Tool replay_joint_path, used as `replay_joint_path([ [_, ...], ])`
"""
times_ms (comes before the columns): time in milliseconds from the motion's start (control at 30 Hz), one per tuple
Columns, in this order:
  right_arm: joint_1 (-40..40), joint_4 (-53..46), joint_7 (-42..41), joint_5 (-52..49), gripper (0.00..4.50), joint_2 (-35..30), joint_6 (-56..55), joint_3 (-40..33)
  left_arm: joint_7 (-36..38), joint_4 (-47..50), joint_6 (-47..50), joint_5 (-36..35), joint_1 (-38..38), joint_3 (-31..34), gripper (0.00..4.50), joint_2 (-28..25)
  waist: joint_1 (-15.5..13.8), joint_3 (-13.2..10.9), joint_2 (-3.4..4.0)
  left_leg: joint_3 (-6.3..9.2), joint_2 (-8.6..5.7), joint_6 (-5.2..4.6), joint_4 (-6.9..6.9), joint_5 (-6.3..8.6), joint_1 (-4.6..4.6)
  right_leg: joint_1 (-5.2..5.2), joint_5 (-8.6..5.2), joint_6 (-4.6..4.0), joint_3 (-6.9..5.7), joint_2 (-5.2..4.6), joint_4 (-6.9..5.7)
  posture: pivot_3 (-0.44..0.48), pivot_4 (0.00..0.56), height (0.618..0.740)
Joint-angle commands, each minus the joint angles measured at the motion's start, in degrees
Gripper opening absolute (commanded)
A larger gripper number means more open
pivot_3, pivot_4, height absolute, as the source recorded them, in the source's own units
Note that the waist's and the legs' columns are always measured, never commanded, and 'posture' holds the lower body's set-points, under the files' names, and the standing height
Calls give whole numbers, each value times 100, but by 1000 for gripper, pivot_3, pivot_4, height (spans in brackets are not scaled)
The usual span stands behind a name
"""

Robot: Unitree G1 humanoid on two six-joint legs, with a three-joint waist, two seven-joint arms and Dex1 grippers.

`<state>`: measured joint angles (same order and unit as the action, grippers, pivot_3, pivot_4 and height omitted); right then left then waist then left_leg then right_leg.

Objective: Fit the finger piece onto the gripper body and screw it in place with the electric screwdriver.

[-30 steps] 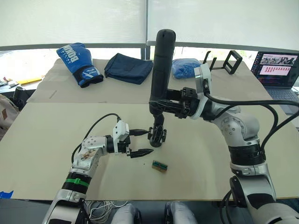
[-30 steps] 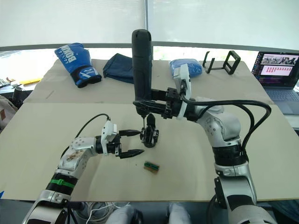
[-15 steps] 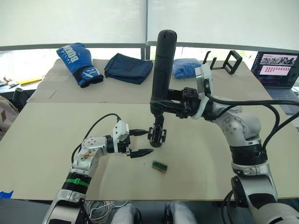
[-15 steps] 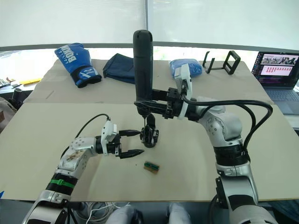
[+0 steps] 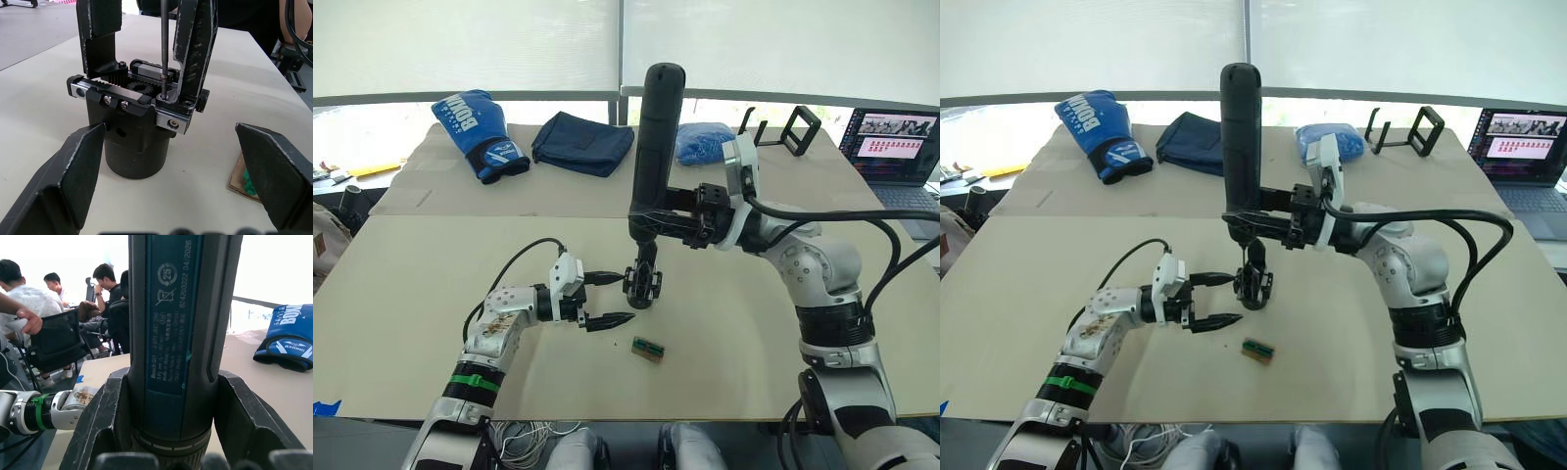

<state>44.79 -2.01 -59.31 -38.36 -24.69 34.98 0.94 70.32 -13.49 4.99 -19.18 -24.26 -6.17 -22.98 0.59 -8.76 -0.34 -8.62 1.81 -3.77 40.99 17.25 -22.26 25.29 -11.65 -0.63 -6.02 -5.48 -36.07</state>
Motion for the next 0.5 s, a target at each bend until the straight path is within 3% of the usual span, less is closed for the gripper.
replay_joint_path([
  [33,179,-187,-48,-121,1940,-69,10,-146,22,134,-89,-54,24,-6,4500,23,0,0,0,0,0,0,0,0,0,0,0,0,0,0,0,0,150,740],
  [500,163,-210,10,-80,1940,21,-48,-84,0,150,-86,-51,45,-7,4500,30,1,0,0,0,0,0,0,0,0,0,0,0,0,0,0,0,150,740],
])
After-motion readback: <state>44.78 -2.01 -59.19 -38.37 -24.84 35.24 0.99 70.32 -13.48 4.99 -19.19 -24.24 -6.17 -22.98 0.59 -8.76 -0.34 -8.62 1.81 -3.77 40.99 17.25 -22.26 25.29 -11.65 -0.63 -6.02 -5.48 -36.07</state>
